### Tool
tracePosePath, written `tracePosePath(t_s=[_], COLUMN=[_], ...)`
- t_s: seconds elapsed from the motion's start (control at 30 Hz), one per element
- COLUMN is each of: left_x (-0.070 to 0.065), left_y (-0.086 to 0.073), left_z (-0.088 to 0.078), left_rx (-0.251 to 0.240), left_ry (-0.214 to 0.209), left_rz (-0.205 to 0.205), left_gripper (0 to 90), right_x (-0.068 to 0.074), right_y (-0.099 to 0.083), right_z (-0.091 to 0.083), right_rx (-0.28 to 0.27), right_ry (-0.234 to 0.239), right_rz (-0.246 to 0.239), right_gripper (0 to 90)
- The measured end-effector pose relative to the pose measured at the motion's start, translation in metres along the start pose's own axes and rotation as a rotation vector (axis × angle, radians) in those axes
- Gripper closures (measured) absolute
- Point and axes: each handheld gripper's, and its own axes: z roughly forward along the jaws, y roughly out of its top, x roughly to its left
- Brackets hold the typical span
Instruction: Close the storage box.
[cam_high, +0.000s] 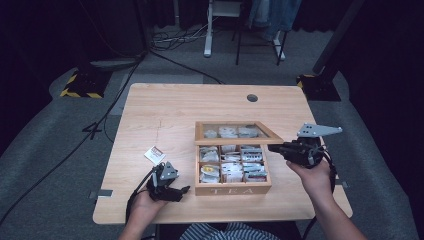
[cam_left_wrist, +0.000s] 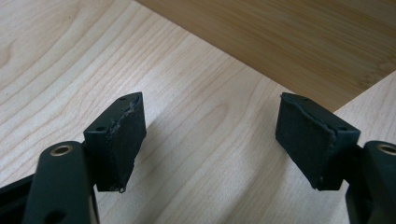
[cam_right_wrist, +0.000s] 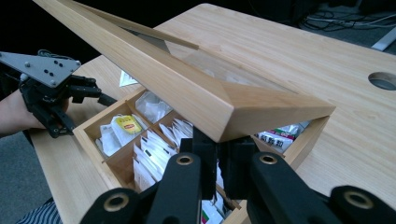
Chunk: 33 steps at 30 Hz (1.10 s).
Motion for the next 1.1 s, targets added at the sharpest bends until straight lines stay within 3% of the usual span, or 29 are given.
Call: tracePosePath(t_s=[0.2,0.33,0.63,0.8,1.1], left_x=[0.0,0.0,0.0,0.0,0.0], left_y=[0.0,0.0,0.0,0.0,0.0], left_z=[0.0,0.0,0.0,0.0,0.0], left_rx=[0.001,0.001,0.001,0.0,-0.001], left_ry=[0.003,0.003,0.003,0.002,0.002], left_rz=[0.003,0.004,0.004,0.004,0.003], left_gripper=[25.2,25.2,25.2,25.2,25.2], right_x=[0.0,0.001,0.001,0.001,0.01], right_y=[-0.001,-0.001,-0.003,-0.003,-0.002], right_z=[-0.002,-0.004,-0.007,-0.006,-0.006], right_rx=[0.015,0.017,0.078,0.133,0.236], right_ry=[0.013,0.013,0.0,0.014,-0.004], right_rz=[0.019,0.025,0.022,0.032,-0.004], right_gripper=[76.8,75.5,74.2,72.5,69.7])
